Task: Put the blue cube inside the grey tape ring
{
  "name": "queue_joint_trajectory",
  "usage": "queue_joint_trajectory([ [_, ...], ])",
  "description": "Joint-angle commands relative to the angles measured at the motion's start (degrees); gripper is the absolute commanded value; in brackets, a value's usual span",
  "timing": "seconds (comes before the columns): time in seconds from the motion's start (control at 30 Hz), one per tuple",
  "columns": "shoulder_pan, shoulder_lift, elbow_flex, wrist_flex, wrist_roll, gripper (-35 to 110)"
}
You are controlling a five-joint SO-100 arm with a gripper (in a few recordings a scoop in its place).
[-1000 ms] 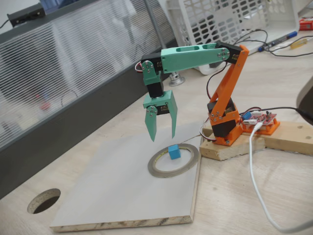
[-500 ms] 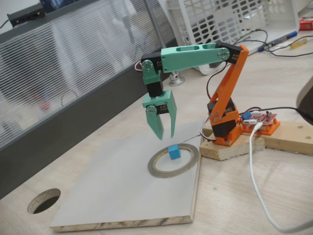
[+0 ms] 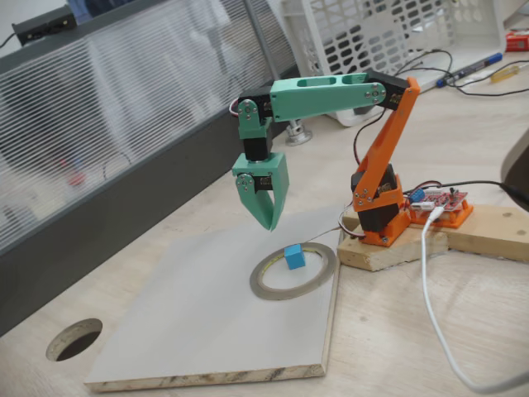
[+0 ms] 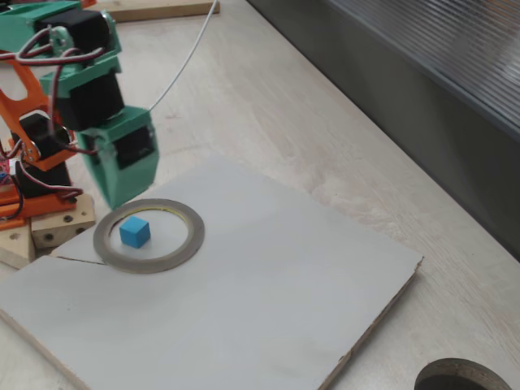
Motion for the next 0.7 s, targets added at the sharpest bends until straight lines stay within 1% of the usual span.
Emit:
queue_joint_trajectory([
  [0.0,10.37,0.70,-1.05,0.09,0.53,0],
  [0.07,15.29,0.70,-1.05,0.09,0.53,0],
  [0.13,17.40,0.70,-0.97,0.09,0.53,0],
  [0.67,17.40,0.70,-0.44,-0.53,0.44,0],
])
